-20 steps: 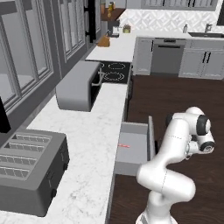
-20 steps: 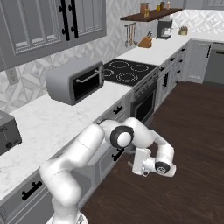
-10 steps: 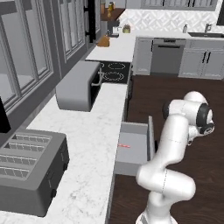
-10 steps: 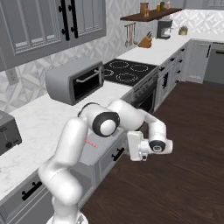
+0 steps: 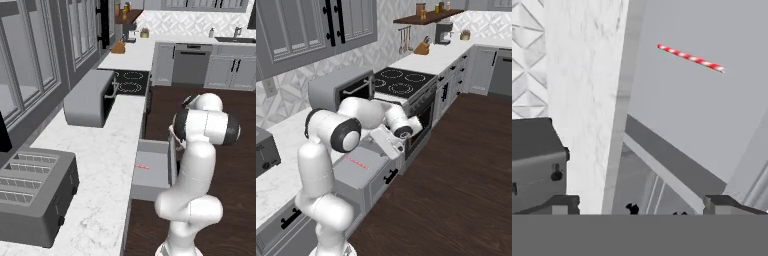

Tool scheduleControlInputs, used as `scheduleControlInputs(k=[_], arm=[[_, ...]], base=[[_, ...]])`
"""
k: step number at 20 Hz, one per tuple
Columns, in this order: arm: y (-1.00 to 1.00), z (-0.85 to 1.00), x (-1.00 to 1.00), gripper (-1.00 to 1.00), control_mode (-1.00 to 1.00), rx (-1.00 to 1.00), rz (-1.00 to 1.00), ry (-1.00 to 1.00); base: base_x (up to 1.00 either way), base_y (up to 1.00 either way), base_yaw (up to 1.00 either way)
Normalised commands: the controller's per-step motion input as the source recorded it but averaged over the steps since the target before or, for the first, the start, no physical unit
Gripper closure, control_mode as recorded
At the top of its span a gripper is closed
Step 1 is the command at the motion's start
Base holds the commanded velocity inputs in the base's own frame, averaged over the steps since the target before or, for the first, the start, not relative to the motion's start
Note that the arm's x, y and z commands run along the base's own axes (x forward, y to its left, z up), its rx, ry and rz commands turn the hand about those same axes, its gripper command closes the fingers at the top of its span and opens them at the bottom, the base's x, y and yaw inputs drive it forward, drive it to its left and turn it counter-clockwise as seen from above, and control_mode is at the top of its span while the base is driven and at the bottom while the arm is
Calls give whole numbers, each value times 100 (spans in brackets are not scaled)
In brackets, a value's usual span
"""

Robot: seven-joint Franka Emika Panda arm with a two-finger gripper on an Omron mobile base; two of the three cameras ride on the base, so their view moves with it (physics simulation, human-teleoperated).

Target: Take a straw from the drawer in front and place it inside the glass cup on the dining counter.

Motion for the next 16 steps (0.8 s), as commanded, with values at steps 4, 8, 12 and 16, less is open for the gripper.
scheduleControlInputs(k=[4, 8, 12, 16], arm=[[66, -1, 65, -100, -100, -29, 19, 25], [41, -33, 69, -100, -100, -23, 5, 21], [25, -48, 60, -100, -100, -15, 2, 20], [1, -59, 32, -100, -100, -5, 4, 7]], base=[[0, 0, 0], [0, 0, 0], [0, 0, 0], [0, 0, 0]])
